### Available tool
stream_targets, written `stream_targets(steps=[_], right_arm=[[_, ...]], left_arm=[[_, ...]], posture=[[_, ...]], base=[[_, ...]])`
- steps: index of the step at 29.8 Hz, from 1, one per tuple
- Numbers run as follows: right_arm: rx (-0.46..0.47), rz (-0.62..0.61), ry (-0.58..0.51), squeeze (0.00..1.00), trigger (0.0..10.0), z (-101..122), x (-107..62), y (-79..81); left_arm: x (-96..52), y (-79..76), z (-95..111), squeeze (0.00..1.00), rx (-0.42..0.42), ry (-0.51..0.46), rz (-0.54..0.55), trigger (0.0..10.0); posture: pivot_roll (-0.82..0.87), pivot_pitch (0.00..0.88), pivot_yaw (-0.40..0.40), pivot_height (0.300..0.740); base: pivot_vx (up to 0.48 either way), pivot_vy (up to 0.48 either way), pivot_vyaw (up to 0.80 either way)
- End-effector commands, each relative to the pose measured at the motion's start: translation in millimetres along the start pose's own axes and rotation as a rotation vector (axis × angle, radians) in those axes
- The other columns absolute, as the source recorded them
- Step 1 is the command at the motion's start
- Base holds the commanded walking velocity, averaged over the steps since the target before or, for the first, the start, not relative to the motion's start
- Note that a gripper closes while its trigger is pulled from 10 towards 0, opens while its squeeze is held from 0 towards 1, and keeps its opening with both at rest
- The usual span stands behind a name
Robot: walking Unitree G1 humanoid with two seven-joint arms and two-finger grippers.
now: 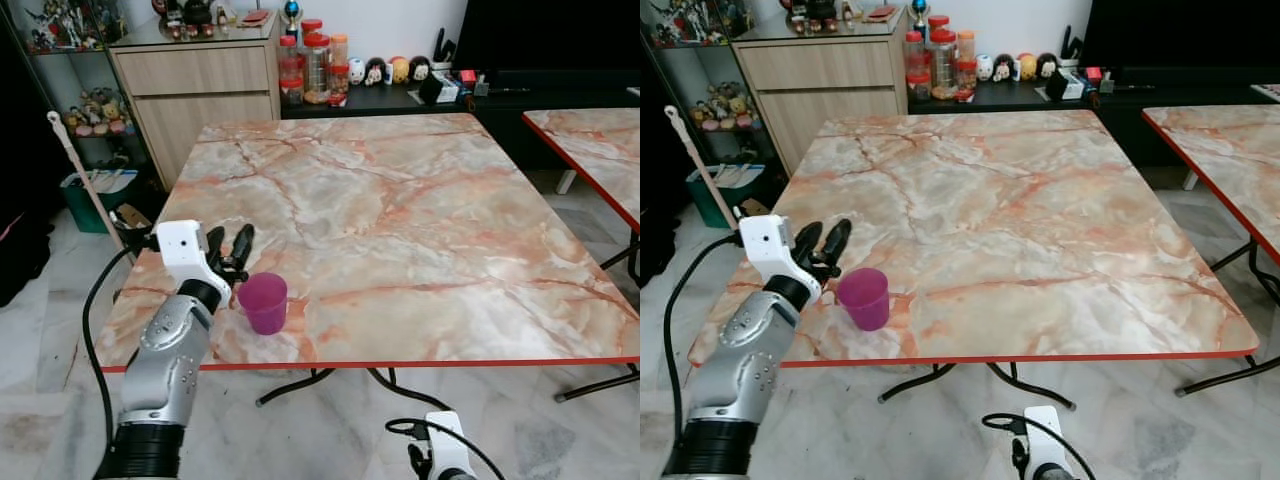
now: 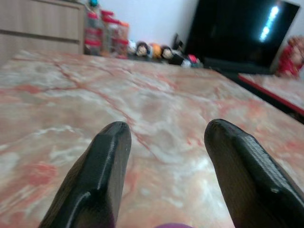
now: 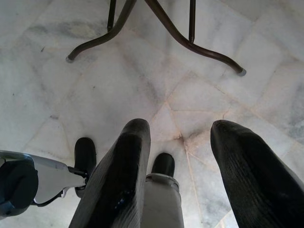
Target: Setting the table
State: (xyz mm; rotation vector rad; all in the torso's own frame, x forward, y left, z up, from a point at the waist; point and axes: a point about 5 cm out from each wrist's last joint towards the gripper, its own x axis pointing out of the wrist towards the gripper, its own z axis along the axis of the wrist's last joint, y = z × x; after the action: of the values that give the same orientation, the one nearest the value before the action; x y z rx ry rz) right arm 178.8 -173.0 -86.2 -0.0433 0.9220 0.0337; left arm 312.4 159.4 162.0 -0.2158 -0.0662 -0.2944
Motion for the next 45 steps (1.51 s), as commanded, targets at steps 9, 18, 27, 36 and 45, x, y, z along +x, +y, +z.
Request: stream_targets(steps=[9, 18, 27, 36, 45], right_arm=[[0.010, 0.004, 0.010, 0.00, 10.0, -1.0, 0.3, 3.3], [0.004, 0.003, 0.006, 0.00, 10.0, 1.0, 0.6, 1.6], [-0.002, 0.009, 0.008, 0.00, 10.0, 0.8, 0.6, 2.0], [-0.011, 0.015, 0.009, 0.00, 10.0, 1.5, 0.8, 1.7], [-0.013, 0.017, 0.010, 0.00, 10.0, 1.3, 0.7, 1.6]], left_arm=[[-7.3, 7.4, -6.8, 1.00, 0.092, 0.122, -0.029, 10.0], [-10.8, 24.4, -0.3, 1.00, 0.104, 0.126, -0.002, 10.0], [-24.5, 48.7, -7.6, 0.00, 0.141, 0.188, 0.020, 10.0], [-25.2, 46.8, -17.5, 0.00, 0.145, 0.255, -0.048, 10.0], [-19.7, 43.8, -22.1, 0.00, 0.202, 0.306, -0.107, 10.0]], posture=[[0.05, 0.000, 0.036, 0.740], [0.05, 0.000, 0.032, 0.740], [0.05, 0.000, 0.029, 0.740], [0.04, 0.000, 0.022, 0.740], [0.04, 0.000, 0.026, 0.740]], base=[[0.000, 0.000, 0.00], [0.000, 0.000, 0.00], [0.000, 0.000, 0.00], [0.000, 0.000, 0.00], [0.000, 0.000, 0.00]])
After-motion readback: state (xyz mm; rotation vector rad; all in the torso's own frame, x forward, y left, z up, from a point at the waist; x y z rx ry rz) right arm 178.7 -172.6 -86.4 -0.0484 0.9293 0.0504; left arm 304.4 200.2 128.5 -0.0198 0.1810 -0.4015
